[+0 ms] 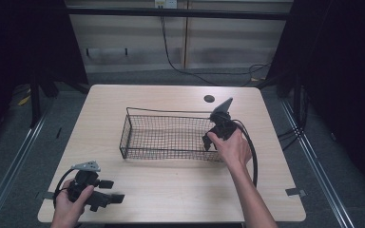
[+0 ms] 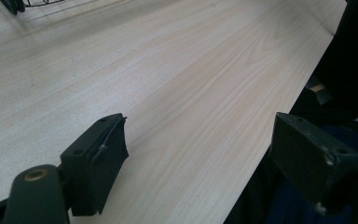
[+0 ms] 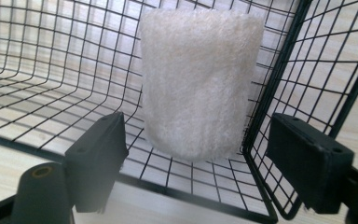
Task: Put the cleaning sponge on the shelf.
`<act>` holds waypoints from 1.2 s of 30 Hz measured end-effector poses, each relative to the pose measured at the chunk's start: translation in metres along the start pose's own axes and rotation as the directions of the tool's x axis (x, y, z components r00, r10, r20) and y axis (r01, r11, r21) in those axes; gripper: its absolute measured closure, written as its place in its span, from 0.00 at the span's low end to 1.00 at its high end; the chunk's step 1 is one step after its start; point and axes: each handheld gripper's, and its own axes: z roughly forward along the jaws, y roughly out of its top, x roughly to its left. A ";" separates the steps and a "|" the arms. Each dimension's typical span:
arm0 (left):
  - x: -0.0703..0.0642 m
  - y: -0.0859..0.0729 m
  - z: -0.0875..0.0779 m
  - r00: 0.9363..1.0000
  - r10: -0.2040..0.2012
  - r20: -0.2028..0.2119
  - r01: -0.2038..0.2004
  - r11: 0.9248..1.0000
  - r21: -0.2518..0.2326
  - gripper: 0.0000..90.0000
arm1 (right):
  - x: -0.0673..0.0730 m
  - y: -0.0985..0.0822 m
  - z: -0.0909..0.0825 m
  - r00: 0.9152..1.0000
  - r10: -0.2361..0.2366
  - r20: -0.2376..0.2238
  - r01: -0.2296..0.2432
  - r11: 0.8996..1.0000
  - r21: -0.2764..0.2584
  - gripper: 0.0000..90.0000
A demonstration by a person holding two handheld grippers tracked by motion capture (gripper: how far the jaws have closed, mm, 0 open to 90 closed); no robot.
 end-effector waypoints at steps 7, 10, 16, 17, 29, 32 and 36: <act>0.000 0.000 0.000 1.000 -0.004 -0.002 0.004 1.000 -0.002 0.20 | -0.003 -0.009 -0.009 0.999 -0.041 -0.036 0.039 0.997 -0.061 0.21; 0.000 0.000 0.001 1.000 -0.005 -0.002 0.005 1.000 -0.001 0.20 | -0.006 -0.013 -0.013 0.997 -0.067 -0.050 0.063 0.994 -0.084 0.18; 0.000 0.000 0.001 1.000 -0.010 0.000 0.010 1.000 -0.001 0.20 | -0.009 -0.021 -0.020 0.992 -0.102 -0.077 0.090 0.985 -0.147 0.18; 0.000 0.000 0.001 1.000 -0.005 -0.003 0.005 1.000 -0.001 0.20 | -0.010 -0.022 -0.021 0.991 -0.107 -0.083 0.094 0.983 -0.156 0.18; 0.000 -0.001 0.000 1.000 -0.014 -0.002 0.014 1.000 -0.009 0.20 | -0.003 -0.045 -0.031 0.967 -0.223 -0.122 0.180 0.938 -0.295 0.24; 0.000 0.000 0.000 1.000 -0.007 -0.003 0.007 1.000 0.002 0.20 | 0.000 -0.052 -0.029 0.960 -0.251 -0.125 0.201 0.927 -0.315 0.28; 0.000 -0.001 0.001 1.000 -0.010 -0.002 0.010 1.000 -0.001 0.20 | 0.002 -0.063 -0.033 0.950 -0.281 -0.133 0.215 0.903 -0.371 0.28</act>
